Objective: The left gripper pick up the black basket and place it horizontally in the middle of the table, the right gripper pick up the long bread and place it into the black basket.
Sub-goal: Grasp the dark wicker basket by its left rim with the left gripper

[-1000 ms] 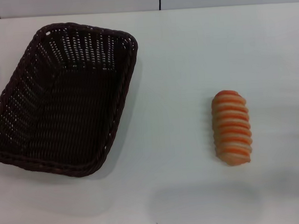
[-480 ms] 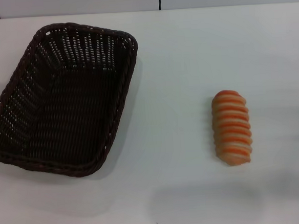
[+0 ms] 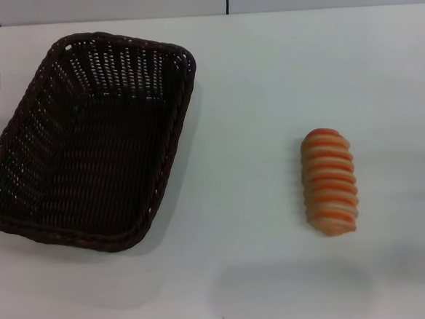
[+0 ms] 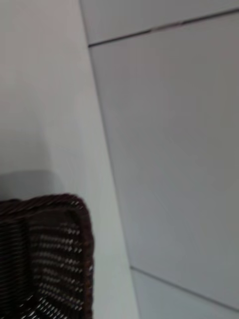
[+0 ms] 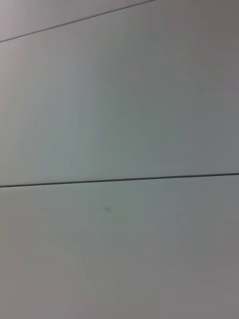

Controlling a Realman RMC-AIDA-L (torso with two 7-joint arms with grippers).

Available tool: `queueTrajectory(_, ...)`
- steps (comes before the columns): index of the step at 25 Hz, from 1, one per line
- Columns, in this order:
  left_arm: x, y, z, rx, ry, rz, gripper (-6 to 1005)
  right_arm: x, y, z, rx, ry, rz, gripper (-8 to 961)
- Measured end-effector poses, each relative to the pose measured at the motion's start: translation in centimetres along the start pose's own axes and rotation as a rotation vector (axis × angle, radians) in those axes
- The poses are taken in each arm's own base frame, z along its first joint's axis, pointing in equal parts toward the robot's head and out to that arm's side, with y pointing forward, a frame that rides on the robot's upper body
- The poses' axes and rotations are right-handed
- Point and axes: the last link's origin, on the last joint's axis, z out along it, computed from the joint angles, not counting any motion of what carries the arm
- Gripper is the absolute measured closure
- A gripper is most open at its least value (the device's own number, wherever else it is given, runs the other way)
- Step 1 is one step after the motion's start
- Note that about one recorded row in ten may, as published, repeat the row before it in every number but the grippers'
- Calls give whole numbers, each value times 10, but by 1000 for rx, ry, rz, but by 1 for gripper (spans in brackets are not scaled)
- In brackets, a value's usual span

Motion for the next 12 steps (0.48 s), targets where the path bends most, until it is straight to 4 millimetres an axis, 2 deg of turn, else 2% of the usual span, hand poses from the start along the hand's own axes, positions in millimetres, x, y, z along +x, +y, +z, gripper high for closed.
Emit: queueTrajectory(12, -21, 10, 34, -65, -133, -25, 139, 0, 0, 2, -5, -5, -5, 239)
